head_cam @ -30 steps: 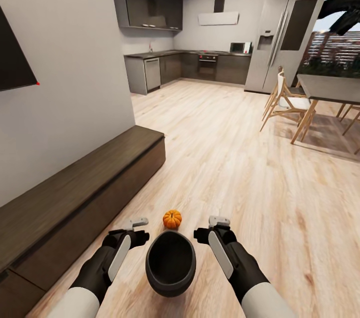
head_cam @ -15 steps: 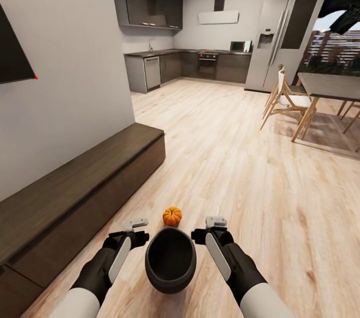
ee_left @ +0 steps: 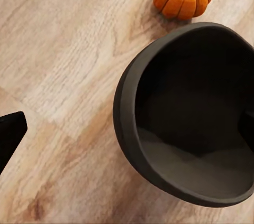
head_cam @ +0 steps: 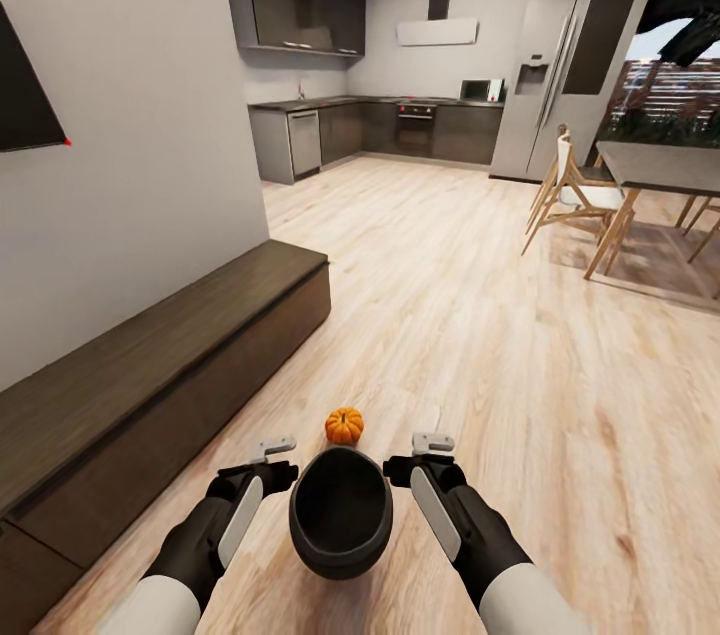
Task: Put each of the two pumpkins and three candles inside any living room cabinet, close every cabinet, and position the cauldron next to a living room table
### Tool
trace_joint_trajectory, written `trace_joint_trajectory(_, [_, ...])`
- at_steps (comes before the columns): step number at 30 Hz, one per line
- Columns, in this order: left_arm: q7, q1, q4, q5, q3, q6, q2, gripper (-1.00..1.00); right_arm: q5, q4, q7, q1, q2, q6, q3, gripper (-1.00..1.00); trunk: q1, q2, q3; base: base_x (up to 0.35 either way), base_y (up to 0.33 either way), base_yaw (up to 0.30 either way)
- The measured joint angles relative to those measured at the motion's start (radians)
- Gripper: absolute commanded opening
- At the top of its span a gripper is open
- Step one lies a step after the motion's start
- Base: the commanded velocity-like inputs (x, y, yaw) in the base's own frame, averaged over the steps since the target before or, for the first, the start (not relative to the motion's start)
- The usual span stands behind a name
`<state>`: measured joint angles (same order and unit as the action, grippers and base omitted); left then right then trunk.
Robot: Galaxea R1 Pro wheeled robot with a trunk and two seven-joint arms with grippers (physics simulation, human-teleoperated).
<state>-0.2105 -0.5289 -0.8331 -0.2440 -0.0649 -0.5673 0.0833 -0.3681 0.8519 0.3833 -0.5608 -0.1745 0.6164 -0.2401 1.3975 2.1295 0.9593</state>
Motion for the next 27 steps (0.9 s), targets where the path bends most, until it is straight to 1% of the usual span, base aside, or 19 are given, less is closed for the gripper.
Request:
trace_joint_trajectory(12, [0.001, 0.000, 0.000, 0.000, -0.003, 0.000, 0.001, 1.00, 0.000, -0.002, -0.001, 0.000, 0.000, -0.002, -0.004, 1.00, 0.046, 0.084, 0.038, 0.000, 0.000, 0.000])
trace_joint_trajectory(15, [0.001, 0.000, 0.000, -0.001, -0.020, 0.000, 0.001, 1.00, -0.001, -0.002, -0.003, 0.000, 0.000, -0.002, -0.004, 1.00, 0.058, 0.105, 0.047, 0.000, 0.000, 0.000])
trace_joint_trajectory(17, [0.002, 0.000, 0.000, -0.001, -0.029, 0.000, 0.002, 1.00, 0.000, -0.002, -0.021, 0.000, 0.000, -0.002, -0.005, 1.00, 0.065, 0.119, 0.053, 0.000, 0.000, 0.000])
trace_joint_trajectory(22, [0.003, 0.000, 0.000, -0.002, -0.035, 0.000, 0.001, 1.00, 0.005, -0.002, -0.083, 0.000, 0.000, -0.002, -0.005, 1.00, 0.084, 0.154, 0.069, 0.000, 0.000, 0.000])
trace_joint_trajectory(27, [0.004, 0.000, 0.000, -0.004, -0.035, -0.001, 0.000, 1.00, 0.008, -0.002, -0.101, 0.000, 0.000, -0.003, -0.005, 1.00, 0.104, 0.189, 0.085, 0.000, 0.000, 0.000])
